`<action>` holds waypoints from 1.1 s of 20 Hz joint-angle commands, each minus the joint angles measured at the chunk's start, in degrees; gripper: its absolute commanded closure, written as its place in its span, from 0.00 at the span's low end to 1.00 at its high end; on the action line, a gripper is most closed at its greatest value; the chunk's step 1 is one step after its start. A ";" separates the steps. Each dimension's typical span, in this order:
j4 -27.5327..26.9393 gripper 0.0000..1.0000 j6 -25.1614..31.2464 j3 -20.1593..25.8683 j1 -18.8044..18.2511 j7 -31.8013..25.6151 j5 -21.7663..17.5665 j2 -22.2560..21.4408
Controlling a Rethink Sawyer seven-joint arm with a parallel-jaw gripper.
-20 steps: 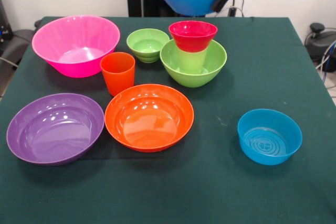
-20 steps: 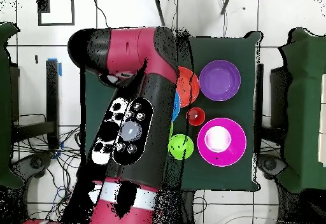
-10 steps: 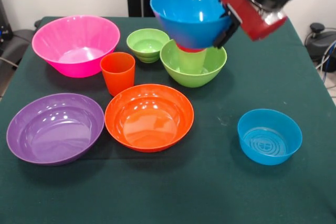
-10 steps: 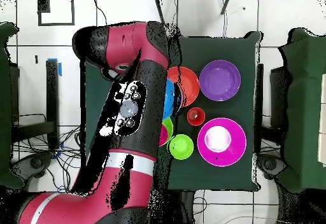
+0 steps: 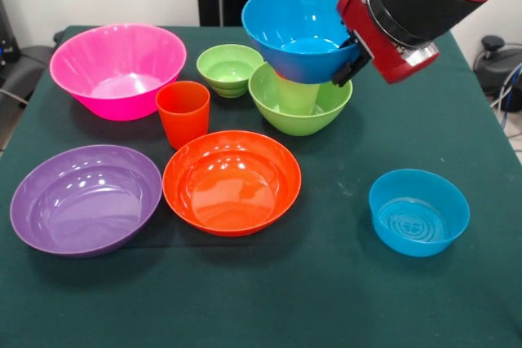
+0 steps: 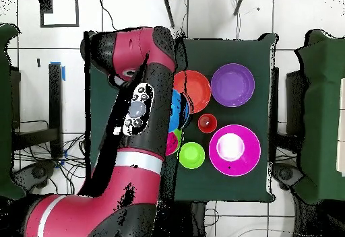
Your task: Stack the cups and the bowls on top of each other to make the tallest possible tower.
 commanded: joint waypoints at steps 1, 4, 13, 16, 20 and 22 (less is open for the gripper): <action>3.73 1.00 3.16 5.77 0.79 -14.29 -4.14 -1.88; 7.26 1.00 0.39 5.92 1.30 -14.06 -4.18 -3.15; 16.09 1.00 -6.81 7.24 2.71 -12.75 -4.16 -6.23; 18.67 1.00 -8.43 7.52 3.13 -12.29 -4.40 -7.16; 21.18 1.00 -9.76 7.25 3.92 -11.44 -5.09 -8.00; 22.33 1.00 -10.99 6.94 4.28 -10.70 -5.44 -8.24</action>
